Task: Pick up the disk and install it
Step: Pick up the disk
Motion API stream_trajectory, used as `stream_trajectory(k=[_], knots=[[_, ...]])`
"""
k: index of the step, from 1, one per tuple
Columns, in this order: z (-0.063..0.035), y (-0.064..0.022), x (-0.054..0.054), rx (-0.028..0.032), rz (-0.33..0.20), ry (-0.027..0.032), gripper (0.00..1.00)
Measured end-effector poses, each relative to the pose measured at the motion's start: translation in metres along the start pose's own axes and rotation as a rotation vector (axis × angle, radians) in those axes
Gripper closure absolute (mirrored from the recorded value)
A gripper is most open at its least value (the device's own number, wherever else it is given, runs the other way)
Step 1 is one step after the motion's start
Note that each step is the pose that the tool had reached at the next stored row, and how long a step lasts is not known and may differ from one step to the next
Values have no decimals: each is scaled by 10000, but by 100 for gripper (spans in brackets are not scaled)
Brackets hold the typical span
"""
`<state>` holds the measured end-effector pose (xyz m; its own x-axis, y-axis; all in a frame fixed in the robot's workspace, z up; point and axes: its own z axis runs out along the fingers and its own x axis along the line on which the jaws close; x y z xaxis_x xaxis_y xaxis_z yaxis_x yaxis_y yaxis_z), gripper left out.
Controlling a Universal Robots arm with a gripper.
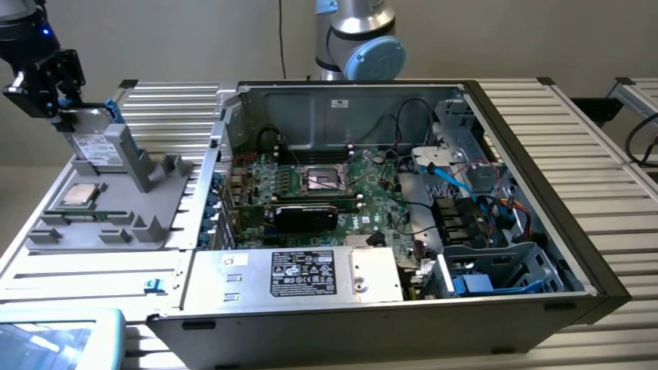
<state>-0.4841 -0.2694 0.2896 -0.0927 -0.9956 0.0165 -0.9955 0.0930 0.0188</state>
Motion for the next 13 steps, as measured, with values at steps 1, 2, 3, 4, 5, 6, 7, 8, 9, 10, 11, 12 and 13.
stream_trajectory(k=[1,2,3,4,5,6,7,8,9,10,11,12,13], knots=[[0,0,0,0,-24,0,45],[0,0,0,0,-31,1,45],[0,1,-1,0,-30,1,45],[0,1,-1,1,-29,1,45],[0,1,-1,0,-29,1,45],[1,1,-1,0,-29,2,45],[3,0,-1,0,-30,4,45],[8,0,-1,3,-30,8,45],[12,0,0,4,-31,14,45],[15,0,0,2,-31,19,45],[19,0,-1,2,-30,22,48],[22,0,-1,1,-30,24,48],[24,0,-1,2,-30,28,54]])
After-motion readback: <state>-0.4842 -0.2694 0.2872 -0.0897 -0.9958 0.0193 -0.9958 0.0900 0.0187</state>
